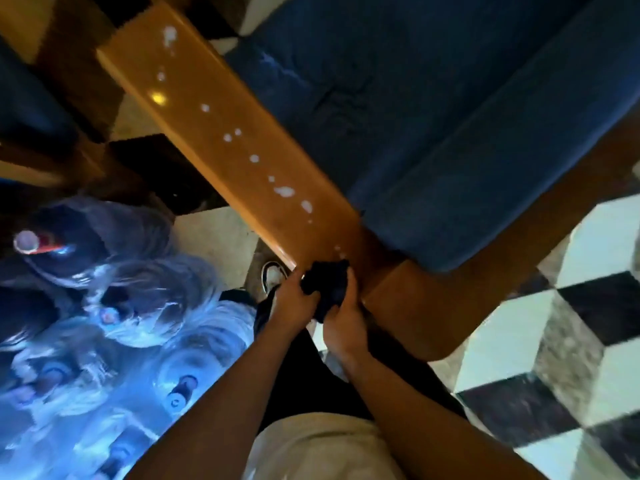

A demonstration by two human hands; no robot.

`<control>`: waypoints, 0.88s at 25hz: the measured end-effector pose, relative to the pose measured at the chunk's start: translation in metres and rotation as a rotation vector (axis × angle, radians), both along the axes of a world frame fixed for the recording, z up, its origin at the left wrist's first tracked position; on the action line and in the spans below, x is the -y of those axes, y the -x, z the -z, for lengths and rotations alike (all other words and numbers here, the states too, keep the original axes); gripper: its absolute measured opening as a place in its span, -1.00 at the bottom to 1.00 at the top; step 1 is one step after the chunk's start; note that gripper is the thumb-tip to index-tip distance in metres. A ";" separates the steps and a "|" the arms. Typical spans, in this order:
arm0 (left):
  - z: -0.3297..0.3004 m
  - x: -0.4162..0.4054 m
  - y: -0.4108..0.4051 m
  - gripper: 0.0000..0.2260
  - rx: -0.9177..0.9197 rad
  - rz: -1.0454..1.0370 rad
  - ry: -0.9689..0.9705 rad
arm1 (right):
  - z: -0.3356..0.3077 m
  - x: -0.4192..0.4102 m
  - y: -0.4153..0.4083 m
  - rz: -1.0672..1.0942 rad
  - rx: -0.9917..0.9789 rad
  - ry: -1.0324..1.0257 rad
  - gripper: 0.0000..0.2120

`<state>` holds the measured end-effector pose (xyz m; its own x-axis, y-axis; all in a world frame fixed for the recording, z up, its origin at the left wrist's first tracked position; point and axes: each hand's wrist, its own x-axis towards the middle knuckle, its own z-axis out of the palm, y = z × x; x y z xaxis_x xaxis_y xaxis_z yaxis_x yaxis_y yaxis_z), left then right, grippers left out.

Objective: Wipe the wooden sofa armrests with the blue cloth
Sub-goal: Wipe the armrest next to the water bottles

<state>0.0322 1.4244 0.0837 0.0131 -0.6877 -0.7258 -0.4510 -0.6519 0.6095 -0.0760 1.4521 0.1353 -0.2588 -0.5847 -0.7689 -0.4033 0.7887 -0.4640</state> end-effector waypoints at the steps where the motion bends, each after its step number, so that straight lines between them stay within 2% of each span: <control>1: 0.005 0.006 -0.001 -0.52 -0.034 0.047 0.003 | 0.005 -0.002 -0.002 -0.066 -0.065 -0.031 -0.47; 2: 0.007 0.010 -0.002 -0.50 -0.048 0.069 0.003 | 0.008 -0.005 -0.005 -0.134 -0.166 -0.050 -0.46; 4: 0.010 0.017 -0.006 -0.50 -0.027 0.059 -0.003 | 0.008 -0.014 -0.009 -0.084 -0.274 -0.049 -0.29; 5: 0.008 0.018 -0.008 -0.51 0.003 0.057 0.004 | 0.005 -0.020 -0.014 -0.115 -0.336 -0.044 -0.27; 9: 0.004 0.024 -0.014 -0.56 0.177 0.008 0.021 | 0.018 -0.028 -0.044 -0.335 -0.369 0.209 -0.44; 13: 0.015 0.033 -0.029 -0.65 0.270 -0.091 -0.009 | 0.068 -0.007 -0.040 -0.329 -0.437 0.134 -0.38; 16: 0.025 0.045 -0.046 -0.76 0.234 -0.167 0.006 | 0.088 -0.008 -0.046 -0.315 -0.518 0.220 -0.33; 19: 0.037 0.060 -0.055 -0.64 0.176 -0.364 -0.005 | 0.101 0.009 -0.044 -0.369 -0.536 0.327 -0.34; 22: 0.041 0.089 -0.071 -0.56 0.046 -0.672 -0.095 | 0.107 0.052 -0.027 -0.454 -0.500 0.431 -0.48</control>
